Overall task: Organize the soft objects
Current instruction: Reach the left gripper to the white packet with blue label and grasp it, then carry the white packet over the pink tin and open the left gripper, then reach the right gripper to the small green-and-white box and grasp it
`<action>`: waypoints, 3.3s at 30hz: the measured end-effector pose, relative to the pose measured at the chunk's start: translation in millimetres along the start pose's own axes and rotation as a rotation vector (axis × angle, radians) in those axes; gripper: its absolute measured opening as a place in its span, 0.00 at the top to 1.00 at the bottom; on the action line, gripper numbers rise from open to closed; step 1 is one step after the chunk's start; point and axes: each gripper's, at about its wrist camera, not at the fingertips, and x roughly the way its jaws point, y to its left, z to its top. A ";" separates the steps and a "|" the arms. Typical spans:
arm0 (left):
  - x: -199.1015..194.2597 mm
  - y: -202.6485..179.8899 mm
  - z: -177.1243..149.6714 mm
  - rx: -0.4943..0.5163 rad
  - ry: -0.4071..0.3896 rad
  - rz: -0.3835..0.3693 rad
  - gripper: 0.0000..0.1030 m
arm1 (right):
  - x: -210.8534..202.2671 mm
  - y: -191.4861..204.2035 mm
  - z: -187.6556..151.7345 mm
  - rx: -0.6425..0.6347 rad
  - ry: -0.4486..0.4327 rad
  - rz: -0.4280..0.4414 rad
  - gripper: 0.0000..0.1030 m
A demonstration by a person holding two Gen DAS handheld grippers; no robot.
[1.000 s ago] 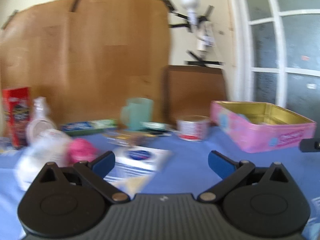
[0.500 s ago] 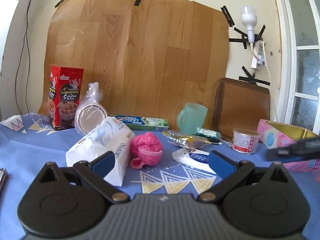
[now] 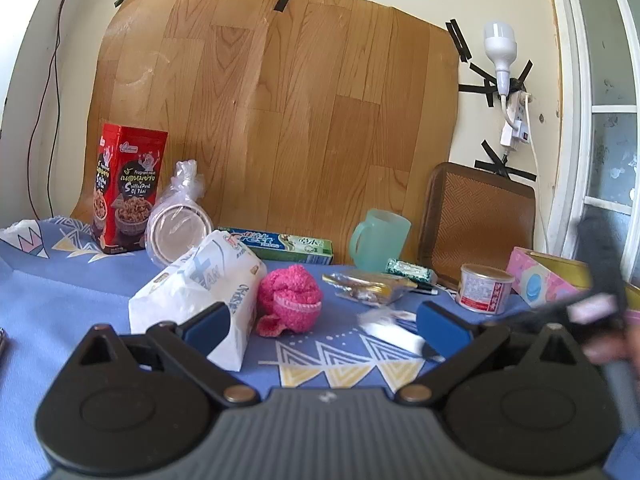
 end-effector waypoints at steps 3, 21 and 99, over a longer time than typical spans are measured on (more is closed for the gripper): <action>4.0 -1.9 0.6 0.013 0.030 -0.008 0.00 | -35.9 -0.2 -24.7 0.030 -0.003 0.030 0.31; 82.8 -185.7 15.7 -0.036 0.533 -0.592 0.56 | -158.7 -31.3 -124.9 0.268 -0.280 -0.020 0.31; 56.2 -27.1 19.6 -0.084 0.175 -0.179 0.11 | -80.2 -4.3 -56.7 -0.086 -0.026 -0.059 0.15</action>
